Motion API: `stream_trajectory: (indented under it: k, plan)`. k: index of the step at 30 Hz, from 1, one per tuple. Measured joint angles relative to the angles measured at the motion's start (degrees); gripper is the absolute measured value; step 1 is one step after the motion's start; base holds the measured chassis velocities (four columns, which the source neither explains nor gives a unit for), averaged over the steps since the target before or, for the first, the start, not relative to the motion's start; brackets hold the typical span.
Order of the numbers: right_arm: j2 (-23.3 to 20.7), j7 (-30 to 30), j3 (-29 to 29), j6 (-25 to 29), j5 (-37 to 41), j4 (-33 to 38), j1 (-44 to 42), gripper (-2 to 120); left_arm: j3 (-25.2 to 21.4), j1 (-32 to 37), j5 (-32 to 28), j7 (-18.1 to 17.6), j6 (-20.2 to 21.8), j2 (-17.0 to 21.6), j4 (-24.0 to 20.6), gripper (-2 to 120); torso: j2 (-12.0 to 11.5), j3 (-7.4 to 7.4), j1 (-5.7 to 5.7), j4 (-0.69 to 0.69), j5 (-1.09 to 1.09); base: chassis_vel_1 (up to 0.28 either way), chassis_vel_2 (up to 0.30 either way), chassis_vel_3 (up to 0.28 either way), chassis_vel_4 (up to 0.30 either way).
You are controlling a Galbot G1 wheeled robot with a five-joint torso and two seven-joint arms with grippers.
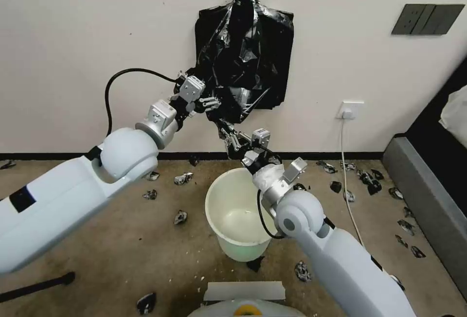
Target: Place a trash bag onto the trash bin.
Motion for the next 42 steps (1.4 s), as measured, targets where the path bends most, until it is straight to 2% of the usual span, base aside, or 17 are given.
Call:
stream_trajectory:
  k: [1,3,4,6,7,8,17,25,27,28,30,31,32,33,35,41,42]
  plan:
    - [-0.1,0.1,0.0,0.0,0.2,0.3,0.0,0,0.5,-0.6,-0.1,-0.5,0.3,-0.3,0.2,57,0.0,0.0,0.0,0.0,0.0,0.0,0.0,0.0,0.0]
    - [-0.1,0.1,0.1,0.0,0.3,0.5,0.0,0,0.7,-1.1,-0.4,-1.0,0.7,-0.5,0.4,54,0.0,0.0,0.0,0.0,0.0,0.0,0.0,0.0,0.0]
    - [-0.3,0.3,0.1,0.0,0.4,0.7,-0.1,0,1.3,-1.9,-1.4,-1.8,1.7,-0.7,0.6,46,0.0,0.0,0.0,0.0,0.0,0.0,0.0,0.0,0.0]
    - [-0.5,0.3,0.2,-0.1,0.5,0.9,-0.1,0,1.8,-2.7,-2.2,-2.4,2.2,-0.9,0.9,42,0.0,0.0,0.0,0.01,0.0,0.0,0.0,0.0,0.0]
    - [-0.6,0.3,0.2,-0.1,0.6,1.0,-0.1,0,2.2,-3.2,-2.4,-2.8,2.2,-1.2,1.3,34,0.0,0.0,0.0,0.01,0.0,0.0,0.0,0.0,0.0]
    - [-0.6,0.3,0.2,-0.1,0.6,1.0,-0.1,0,2.2,-3.2,-2.4,-2.8,2.2,-1.2,1.3,34,0.0,0.0,0.0,0.01,0.0,0.0,0.0,0.0,0.0]
    - [-1.1,0.3,0.8,-0.1,0.7,1.4,-0.7,0,2.6,-4.8,-3.3,-5.5,0.2,-2.9,2.0,1,0.0,0.0,0.0,0.0,0.0,0.0,0.0,0.0,0.0]
    - [-1.6,3.7,2.0,-2.2,-0.9,4.2,-2.3,2,-0.6,-0.6,-5.6,-6.4,-2.8,-2.7,0.1,0,0.0,0.0,0.0,0.01,-0.01,0.0,0.0,0.0,0.0]
    - [-2.6,6.7,3.6,-4.8,-4.0,7.6,-4.4,12,-1.9,1.3,-5.8,-6.6,-4.0,-3.0,-0.4,0,0.0,0.0,0.0,0.01,0.0,0.0,0.0,0.0,0.0]
    - [-2.6,6.7,3.6,-4.8,-4.0,7.6,-4.4,12,-1.9,1.3,-5.8,-6.6,-4.0,-3.0,-0.4,0,0.0,0.0,0.0,0.01,0.0,0.0,0.0,0.0,0.0]
    - [-4.1,10.7,5.6,-8.3,-6.8,11.6,-7.1,23,-3.1,2.9,-5.9,-6.8,-4.8,-3.5,-0.9,0,0.0,0.0,0.0,0.0,0.0,0.0,0.0,0.0,0.0]
    - [-4.7,13.1,6.5,-10.6,-7.3,13.5,-8.1,26,-3.4,3.4,-5.9,-6.9,-5.1,-3.6,-1.1,0,0.0,0.0,0.0,0.0,0.0,0.0,0.0,0.0,0.0]
    - [-4.7,13.1,6.5,-10.6,-7.3,13.5,-8.1,26,-3.4,3.4,-5.9,-6.9,-5.1,-3.6,-1.1,0,0.0,0.0,0.0,0.0,0.0,0.0,0.0,0.0,0.0]
    - [-5.4,16.7,8.0,-13.9,-7.6,16.0,-9.2,34,-3.8,4.0,-5.9,-6.9,-5.5,-3.7,-1.3,0,0.0,0.0,0.0,0.0,0.0,0.0,0.0,0.0,0.0]
    - [-6.6,19.7,9.9,-16.4,-9.1,18.3,-9.8,41,-4.1,4.3,-6.0,-7.0,-6.1,-3.9,-1.6,0,0.0,0.0,0.0,-0.01,0.01,0.0,0.0,0.0,0.0]
    - [-10.2,19.1,11.4,-17.1,-16.4,19.4,-8.0,57,-4.4,4.6,-6.2,-7.1,-6.5,-3.9,-2.4,0,0.0,-0.01,0.0,0.0,0.02,0.0,0.0,0.0,0.0]
    - [-12.0,17.9,11.1,-17.1,-19.4,19.5,-6.1,65,-4.4,4.6,-6.3,-7.1,-6.5,-3.9,-2.9,0,0.0,0.0,0.0,0.0,0.01,0.0,0.0,0.0,0.0]
